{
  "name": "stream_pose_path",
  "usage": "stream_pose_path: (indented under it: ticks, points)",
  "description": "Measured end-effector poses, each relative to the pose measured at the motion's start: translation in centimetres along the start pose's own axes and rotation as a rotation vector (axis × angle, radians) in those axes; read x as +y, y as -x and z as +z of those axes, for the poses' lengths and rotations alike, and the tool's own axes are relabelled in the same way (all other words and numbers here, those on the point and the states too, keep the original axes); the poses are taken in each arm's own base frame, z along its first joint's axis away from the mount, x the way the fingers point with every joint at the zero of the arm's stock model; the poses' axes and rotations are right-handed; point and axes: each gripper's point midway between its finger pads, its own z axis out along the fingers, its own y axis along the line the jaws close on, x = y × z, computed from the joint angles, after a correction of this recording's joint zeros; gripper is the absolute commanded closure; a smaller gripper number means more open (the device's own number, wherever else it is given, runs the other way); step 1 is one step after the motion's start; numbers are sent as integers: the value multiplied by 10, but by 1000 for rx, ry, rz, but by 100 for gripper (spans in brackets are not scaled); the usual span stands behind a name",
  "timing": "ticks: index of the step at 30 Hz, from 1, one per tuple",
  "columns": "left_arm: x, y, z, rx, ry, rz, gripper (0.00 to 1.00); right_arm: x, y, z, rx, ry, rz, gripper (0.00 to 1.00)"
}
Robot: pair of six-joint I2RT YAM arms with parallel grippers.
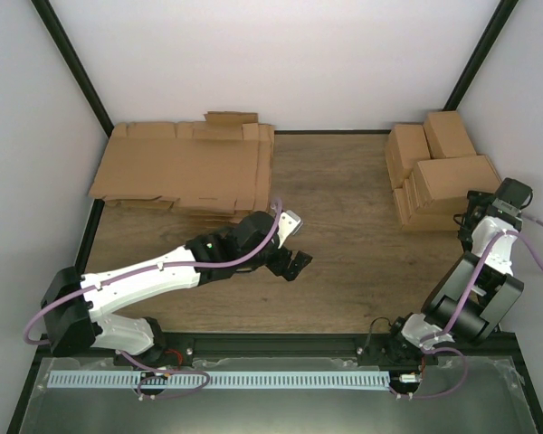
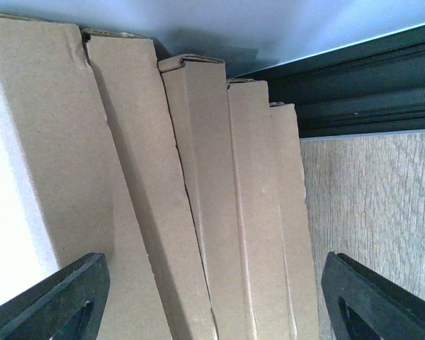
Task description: Fold the paper box
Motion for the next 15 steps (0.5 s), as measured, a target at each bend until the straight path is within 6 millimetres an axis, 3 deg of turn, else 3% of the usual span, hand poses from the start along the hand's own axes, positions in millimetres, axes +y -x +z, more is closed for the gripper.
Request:
stream_pose_path:
  ticks: [6,11,13,14,15]
  points:
    - [0,-1,0,2,1,0,0,4,-1,-6,-1,18,-10,13]
    - [1,-1,0,6,3,0,0,14,2,-32,-43,73,-54,18]
    - [0,-1,-2,2,2,0,0,14,2,-44,-63,96,-75,33]
    - [0,0,-2,0,2,-1,0,11,1,-51,-71,106,-84,47]
    - [0,0,-3,-3,1,-1,0,9,0,-54,-75,109,-97,67]
